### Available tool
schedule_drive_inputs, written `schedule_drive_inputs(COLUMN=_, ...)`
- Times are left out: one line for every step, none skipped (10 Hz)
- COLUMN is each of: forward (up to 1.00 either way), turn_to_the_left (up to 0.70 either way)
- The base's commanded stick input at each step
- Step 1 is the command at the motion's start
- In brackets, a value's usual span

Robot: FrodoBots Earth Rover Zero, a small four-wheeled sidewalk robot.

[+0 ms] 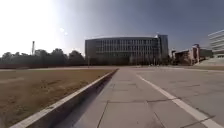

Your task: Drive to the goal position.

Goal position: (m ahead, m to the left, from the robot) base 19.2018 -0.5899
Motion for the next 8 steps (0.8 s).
schedule_drive_inputs(forward=0.05, turn_to_the_left=0.00)
schedule_drive_inputs(forward=0.05, turn_to_the_left=0.00)
schedule_drive_inputs(forward=0.04, turn_to_the_left=0.00)
schedule_drive_inputs(forward=0.04, turn_to_the_left=0.00)
schedule_drive_inputs(forward=0.05, turn_to_the_left=0.00)
schedule_drive_inputs(forward=0.05, turn_to_the_left=0.00)
schedule_drive_inputs(forward=0.05, turn_to_the_left=0.00)
schedule_drive_inputs(forward=0.05, turn_to_the_left=0.00)
